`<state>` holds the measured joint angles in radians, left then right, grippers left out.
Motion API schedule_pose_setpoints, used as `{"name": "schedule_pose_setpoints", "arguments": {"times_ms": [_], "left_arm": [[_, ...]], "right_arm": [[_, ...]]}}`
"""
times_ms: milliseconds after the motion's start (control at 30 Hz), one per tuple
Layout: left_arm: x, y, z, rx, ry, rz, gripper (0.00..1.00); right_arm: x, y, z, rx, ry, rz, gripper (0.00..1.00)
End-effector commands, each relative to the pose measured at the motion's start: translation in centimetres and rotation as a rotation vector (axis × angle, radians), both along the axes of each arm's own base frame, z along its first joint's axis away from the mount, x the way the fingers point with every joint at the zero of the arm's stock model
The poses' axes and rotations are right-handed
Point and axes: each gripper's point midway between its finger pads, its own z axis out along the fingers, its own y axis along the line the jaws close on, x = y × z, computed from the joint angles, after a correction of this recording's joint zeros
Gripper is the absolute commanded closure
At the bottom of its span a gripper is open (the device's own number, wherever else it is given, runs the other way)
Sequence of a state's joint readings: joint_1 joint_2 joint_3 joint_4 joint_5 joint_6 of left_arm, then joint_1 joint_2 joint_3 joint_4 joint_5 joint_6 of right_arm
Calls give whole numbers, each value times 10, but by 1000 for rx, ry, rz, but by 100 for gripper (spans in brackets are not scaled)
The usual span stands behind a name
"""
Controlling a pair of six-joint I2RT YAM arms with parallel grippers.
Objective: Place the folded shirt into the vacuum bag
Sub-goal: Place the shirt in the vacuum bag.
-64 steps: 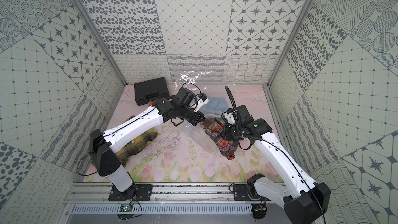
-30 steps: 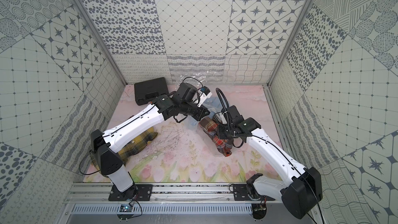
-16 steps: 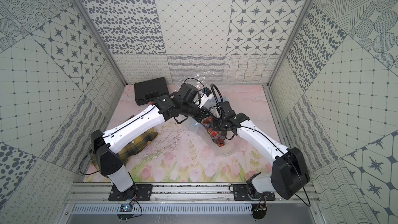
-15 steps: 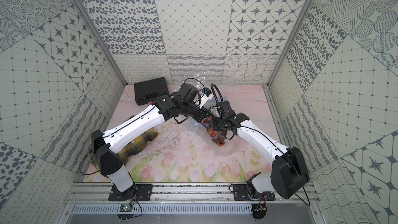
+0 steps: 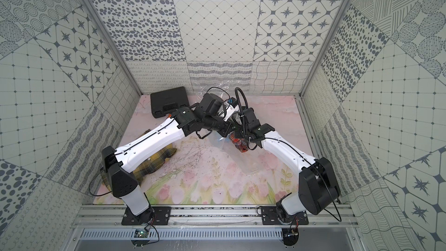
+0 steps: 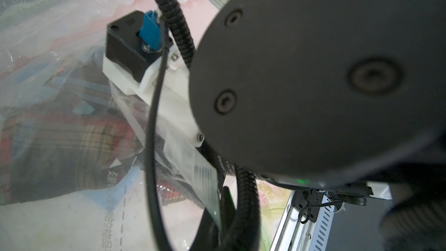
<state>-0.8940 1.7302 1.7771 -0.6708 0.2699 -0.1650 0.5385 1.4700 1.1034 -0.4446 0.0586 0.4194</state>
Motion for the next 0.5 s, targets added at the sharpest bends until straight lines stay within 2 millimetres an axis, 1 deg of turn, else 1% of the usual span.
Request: {"name": "schedule_pose_setpoints", "arguments": {"times_ms": [0, 67, 133, 167, 233, 300, 367, 400, 433, 467], "left_arm": [[-23, -15, 6, -40, 11, -107, 99], [-22, -14, 1, -31, 14, -102, 99], [-21, -13, -5, -26, 30, -98, 99], [-21, -13, -8, -19, 38, -96, 99], [-18, -9, -15, 1, 48, -82, 99], [-15, -4, -18, 8, 54, -68, 99], [-12, 2, -20, 5, 61, -49, 99], [-10, 5, -22, 6, 65, -39, 99], [-8, 8, -24, 9, 70, -28, 99], [-7, 10, -24, 9, 70, -22, 99]], "right_arm": [[39, 14, 38, 66, -205, -40, 100], [45, 19, 26, 60, -207, -37, 100], [48, 26, 5, 59, -167, -22, 94], [49, 29, -3, 61, -145, -15, 88], [45, 33, -19, 65, -90, 1, 73], [38, 35, -26, 79, -32, 25, 53], [29, 32, -26, 111, 11, 47, 35], [24, 29, -24, 134, 31, 56, 24], [18, 24, -21, 150, 44, 63, 17], [13, 20, -19, 161, 55, 69, 13]]}}
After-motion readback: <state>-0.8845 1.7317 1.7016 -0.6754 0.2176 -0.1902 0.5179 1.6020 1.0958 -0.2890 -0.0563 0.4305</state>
